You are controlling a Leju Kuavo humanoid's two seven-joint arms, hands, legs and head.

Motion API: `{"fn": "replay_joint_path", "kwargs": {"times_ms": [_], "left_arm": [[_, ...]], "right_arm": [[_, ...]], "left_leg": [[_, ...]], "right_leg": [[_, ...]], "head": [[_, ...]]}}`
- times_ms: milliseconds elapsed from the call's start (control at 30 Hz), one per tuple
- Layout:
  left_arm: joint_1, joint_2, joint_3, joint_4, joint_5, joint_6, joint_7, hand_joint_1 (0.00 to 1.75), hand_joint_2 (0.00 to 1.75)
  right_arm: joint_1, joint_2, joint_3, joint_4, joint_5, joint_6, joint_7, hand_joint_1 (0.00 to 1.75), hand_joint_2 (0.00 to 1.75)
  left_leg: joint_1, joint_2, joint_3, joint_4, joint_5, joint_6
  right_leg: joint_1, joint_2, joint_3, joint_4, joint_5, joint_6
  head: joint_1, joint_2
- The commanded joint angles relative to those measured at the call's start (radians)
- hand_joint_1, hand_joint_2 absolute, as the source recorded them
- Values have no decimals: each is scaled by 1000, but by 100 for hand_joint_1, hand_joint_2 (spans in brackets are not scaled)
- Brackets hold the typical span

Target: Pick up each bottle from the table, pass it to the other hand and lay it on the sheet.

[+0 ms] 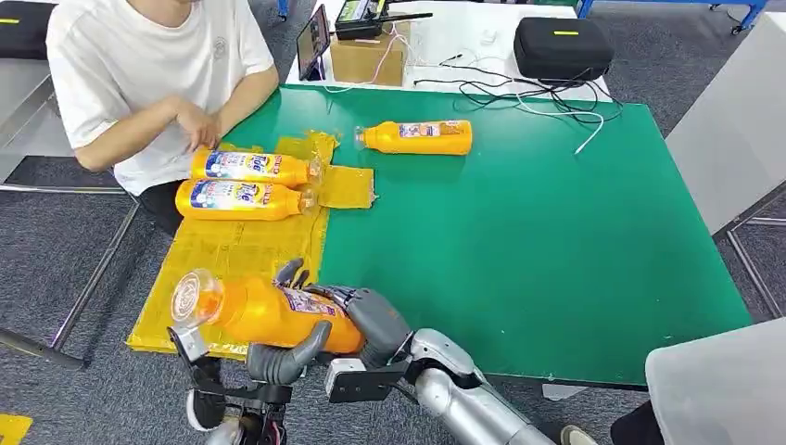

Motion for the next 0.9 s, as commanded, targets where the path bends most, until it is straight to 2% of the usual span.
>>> {"fn": "replay_joint_path", "kwargs": {"times_ms": [33,67,100,133,233,267,400,533,567,667,767,833,900], "left_arm": [[-43,7,-33,-31,136,-206,52,175,175],[-31,-8,-14,-33,164,-222,46,175,175],[-25,7,-16,-42,163,-235,51,175,175],[-20,17,-12,-42,167,-240,47,175,175],[0,15,19,-45,154,-199,29,175,175],[12,-15,39,-53,144,-177,25,175,175],[33,-30,45,-74,59,-49,-5,175,175],[45,-34,71,-58,-57,134,-50,175,175],[32,-5,55,-41,-79,167,-57,175,175],[10,-14,57,10,-257,372,-130,175,175],[-22,-16,62,58,-341,475,-173,175,175],[-52,-6,74,124,-504,641,-198,175,175],[-71,-58,190,206,-770,678,-160,175,175]], "right_arm": [[71,5,3,91,-72,41,-13,0,175],[87,0,-13,82,-82,41,-14,0,175],[112,-5,-46,68,-102,33,-16,0,175],[140,-12,-77,44,-116,17,-24,0,0],[237,-59,-167,-54,-111,-15,-20,0,0],[270,-79,-197,-85,-101,-31,-22,0,0],[417,-138,-372,-209,-94,-177,-41,0,0],[519,-118,-535,-303,-161,-262,-53,0,0],[530,-104,-562,-318,-169,-269,-56,0,0],[554,-74,-596,-352,-179,-280,-55,0,0],[546,-71,-580,-342,-165,-284,-69,0,0],[542,-60,-574,-344,-171,-285,-81,0,0],[545,-58,-574,-349,-161,-288,-81,0,0]], "left_leg": [[1,-3,2,0,0,-1],[2,-3,4,0,-2,-2],[2,-3,3,-1,-1,-2],[1,-3,2,-1,0,-1],[3,-6,5,-1,-1,-2],[2,-6,2,-1,-1,-1],[2,-11,3,-1,-1,-2],[0,-7,1,0,-2,-2],[-1,-7,0,0,-2,-1],[-1,-6,-1,0,-2,-2],[0,-5,2,-1,-3,-3],[0,-5,0,-1,-1,-1],[0,-4,2,-2,-1,-2]], "right_leg": [[1,-3,3,-1,-1,-2],[3,-4,6,-1,-2,-3],[2,-4,5,-2,-2,-2],[1,-4,3,-1,-1,-1],[3,-7,8,-2,-3,-2],[2,-6,5,-2,-2,-1],[2,-12,7,-3,-3,-1],[1,-5,5,-1,-3,-2],[0,-4,4,-1,-2,-1],[0,-4,2,-1,-2,-2],[1,-3,4,-2,-2,-3],[0,-2,2,-2,-1,-1],[1,-2,3,-2,-1,-2]], "head": [[0,0],[0,0],[0,0],[0,0],[0,0],[0,0],[0,0],[0,0],[0,0],[0,0],[0,0],[0,0],[0,0]]}}
